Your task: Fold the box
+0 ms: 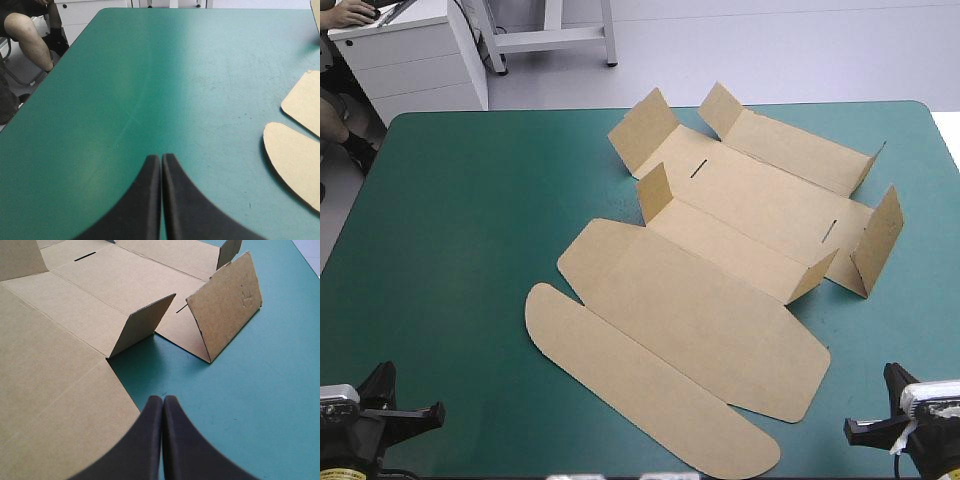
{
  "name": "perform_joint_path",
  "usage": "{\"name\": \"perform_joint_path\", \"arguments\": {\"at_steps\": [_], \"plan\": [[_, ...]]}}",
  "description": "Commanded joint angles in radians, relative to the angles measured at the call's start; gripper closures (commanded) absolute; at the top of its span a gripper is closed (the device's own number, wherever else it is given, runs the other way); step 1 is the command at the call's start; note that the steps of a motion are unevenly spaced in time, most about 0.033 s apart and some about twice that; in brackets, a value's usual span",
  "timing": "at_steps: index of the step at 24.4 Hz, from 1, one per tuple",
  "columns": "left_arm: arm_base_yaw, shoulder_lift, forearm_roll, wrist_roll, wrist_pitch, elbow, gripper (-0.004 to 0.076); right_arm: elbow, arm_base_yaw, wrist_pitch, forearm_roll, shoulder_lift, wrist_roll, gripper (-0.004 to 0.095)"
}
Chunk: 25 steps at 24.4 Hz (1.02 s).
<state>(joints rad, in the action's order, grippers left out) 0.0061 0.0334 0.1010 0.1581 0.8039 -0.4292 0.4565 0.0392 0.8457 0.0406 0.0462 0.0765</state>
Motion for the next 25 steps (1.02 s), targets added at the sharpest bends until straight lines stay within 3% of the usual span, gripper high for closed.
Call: {"name": "perform_joint_path", "arguments": {"at_steps": [1, 7, 9, 12, 19, 25], "plan": [[-0.007, 0.014, -0.003, 0.009, -0.074, -0.023, 0.0734, 0.022, -0.005, -0.074, 0.001, 0.018, -0.001, 0.0891], [-0.007, 0.014, -0.003, 0.009, -0.074, -0.023, 0.0734, 0.022, -0.005, -0.074, 0.006, 0.018, 0.005, 0.0411], [-0.007, 0.014, -0.003, 0.009, -0.074, -0.023, 0.0734, 0.022, -0.005, -0.074, 0.006, 0.018, 0.005, 0.0340], [-0.007, 0.014, -0.003, 0.009, -0.074, -0.023, 0.0734, 0.022, -0.005, -0.074, 0.006, 0.018, 0.002, 0.0294], [-0.007, 0.014, -0.003, 0.009, -0.074, -0.023, 0.0734, 0.030, -0.005, -0.058, 0.006, 0.018, -0.001, 0.0290], [-0.007, 0.014, -0.003, 0.009, -0.074, -0.023, 0.0734, 0.086, -0.005, -0.033, 0.006, 0.089, -0.209, 0.0286]]}}
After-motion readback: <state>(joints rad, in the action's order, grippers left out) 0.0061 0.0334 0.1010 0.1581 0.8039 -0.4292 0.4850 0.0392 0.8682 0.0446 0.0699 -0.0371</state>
